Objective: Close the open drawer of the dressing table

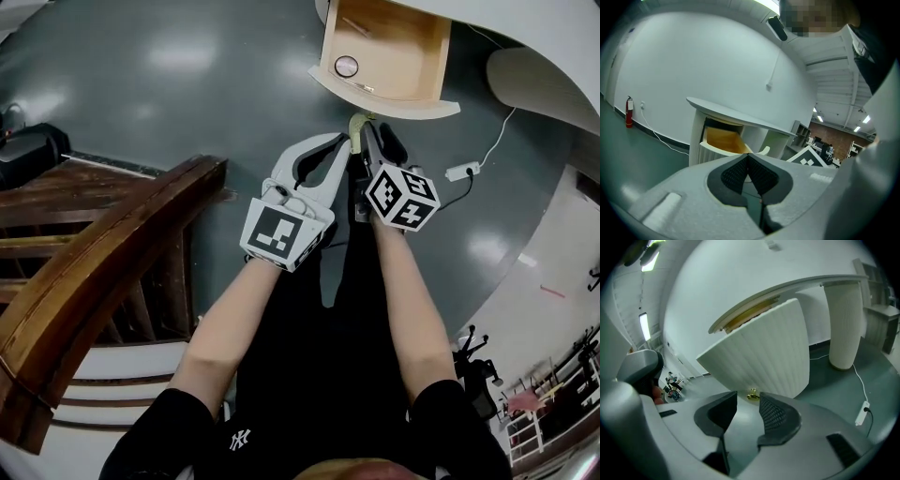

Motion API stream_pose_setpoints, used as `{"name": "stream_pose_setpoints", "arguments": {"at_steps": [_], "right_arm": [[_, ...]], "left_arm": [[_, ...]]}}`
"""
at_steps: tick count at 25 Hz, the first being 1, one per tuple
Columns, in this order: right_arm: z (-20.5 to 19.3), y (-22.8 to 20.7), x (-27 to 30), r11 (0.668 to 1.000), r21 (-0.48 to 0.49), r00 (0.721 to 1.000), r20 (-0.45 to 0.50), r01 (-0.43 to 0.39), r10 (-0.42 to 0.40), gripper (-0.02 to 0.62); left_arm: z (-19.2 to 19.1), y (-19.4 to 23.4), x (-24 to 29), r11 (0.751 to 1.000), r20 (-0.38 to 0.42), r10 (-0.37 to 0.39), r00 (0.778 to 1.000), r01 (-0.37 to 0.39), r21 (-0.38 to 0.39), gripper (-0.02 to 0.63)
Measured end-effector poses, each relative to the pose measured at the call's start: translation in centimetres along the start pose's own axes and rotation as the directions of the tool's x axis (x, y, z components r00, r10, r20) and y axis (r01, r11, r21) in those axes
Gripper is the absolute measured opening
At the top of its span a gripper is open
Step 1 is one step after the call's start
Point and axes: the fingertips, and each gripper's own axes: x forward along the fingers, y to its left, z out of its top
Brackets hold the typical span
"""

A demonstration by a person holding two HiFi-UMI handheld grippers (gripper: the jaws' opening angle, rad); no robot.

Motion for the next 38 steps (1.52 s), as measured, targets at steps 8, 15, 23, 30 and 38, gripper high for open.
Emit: {"name": "stream_pose_setpoints", "arguments": {"at_steps": [8,15,23,30,38], "right_arm": [[-0.9,-1.1,2.4,1.000,0.019,1.000,0.016,-0.008,0.007,0.145],[-0.1,-0.9,2.9,1.000,-0.022,1.000,0.030,0.000,0.000,0.118],[3.9,-1.1,5.8,0.998,-0.070,0.997,0.074,-0.009,0.014,0.117],[8.1,-1.9,8.8,0.994,-0.108,0.993,0.120,-0.006,0.019,0.115],[12.2,-2.4,11.3,0.990,-0.143,0.984,0.179,0.010,0.016,0.115]], "left_arm": [[-1.7,1.4,0.9,1.000,-0.002,0.018,1.000,-0.018,-0.019,0.009],[-1.4,2.4,1.1,0.999,-0.002,0.031,1.000,-0.031,-0.020,0.009],[0.1,4.8,3.0,0.999,0.039,0.047,0.998,-0.046,-0.017,0.009],[1.7,7.4,5.5,0.998,0.077,0.068,0.995,-0.067,-0.014,0.009],[2.7,10.2,7.6,0.996,0.111,0.093,0.989,-0.091,-0.022,0.009]]}}
